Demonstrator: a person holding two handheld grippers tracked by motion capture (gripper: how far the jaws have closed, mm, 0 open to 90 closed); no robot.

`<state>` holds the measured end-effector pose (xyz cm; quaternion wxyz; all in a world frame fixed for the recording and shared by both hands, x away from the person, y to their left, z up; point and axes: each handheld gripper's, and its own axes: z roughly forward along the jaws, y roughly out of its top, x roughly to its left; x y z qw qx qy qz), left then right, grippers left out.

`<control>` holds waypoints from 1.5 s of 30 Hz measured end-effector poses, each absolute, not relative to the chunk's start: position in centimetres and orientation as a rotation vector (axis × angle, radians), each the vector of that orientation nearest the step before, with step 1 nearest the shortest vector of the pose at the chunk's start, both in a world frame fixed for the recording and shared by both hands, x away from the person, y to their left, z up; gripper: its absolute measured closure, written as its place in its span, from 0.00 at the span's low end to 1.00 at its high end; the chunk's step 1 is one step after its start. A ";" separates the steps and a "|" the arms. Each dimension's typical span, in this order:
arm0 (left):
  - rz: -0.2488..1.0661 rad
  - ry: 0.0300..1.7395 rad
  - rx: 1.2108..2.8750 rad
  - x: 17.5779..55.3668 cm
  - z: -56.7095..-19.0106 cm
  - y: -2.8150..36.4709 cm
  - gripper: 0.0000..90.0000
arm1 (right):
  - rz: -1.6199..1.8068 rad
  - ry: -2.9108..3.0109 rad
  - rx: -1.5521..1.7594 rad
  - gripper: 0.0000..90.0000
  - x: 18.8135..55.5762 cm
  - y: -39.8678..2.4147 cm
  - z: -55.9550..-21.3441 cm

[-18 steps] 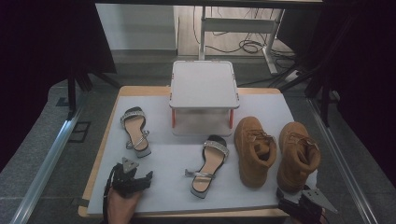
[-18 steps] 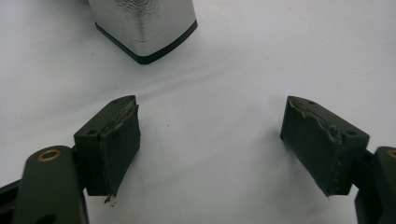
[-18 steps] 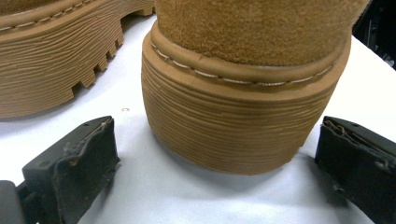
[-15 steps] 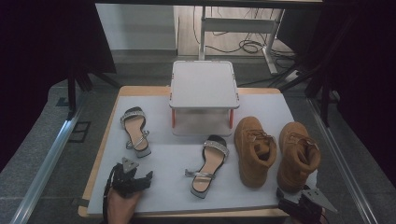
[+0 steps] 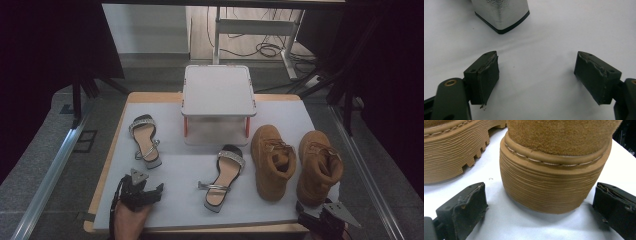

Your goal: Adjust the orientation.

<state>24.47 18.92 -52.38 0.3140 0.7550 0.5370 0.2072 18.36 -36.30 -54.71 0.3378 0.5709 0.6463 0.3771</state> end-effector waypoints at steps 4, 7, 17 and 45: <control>0.544 1.419 1.990 24.5 -52.4 18.9 0.22 | 0.983 1.685 1.487 0.00 18.4 -36.3 -54.7; 0.542 1.420 1.987 24.5 -52.4 18.9 0.22 | 0.983 1.688 1.486 0.00 18.4 -36.3 -54.7; 0.533 1.429 1.974 24.5 -52.3 18.9 0.21 | 0.981 1.687 1.489 0.00 18.4 -36.3 -54.7; 0.637 1.454 1.831 25.6 -51.1 18.1 0.24 | 0.989 1.679 1.479 0.00 18.5 -36.3 -54.8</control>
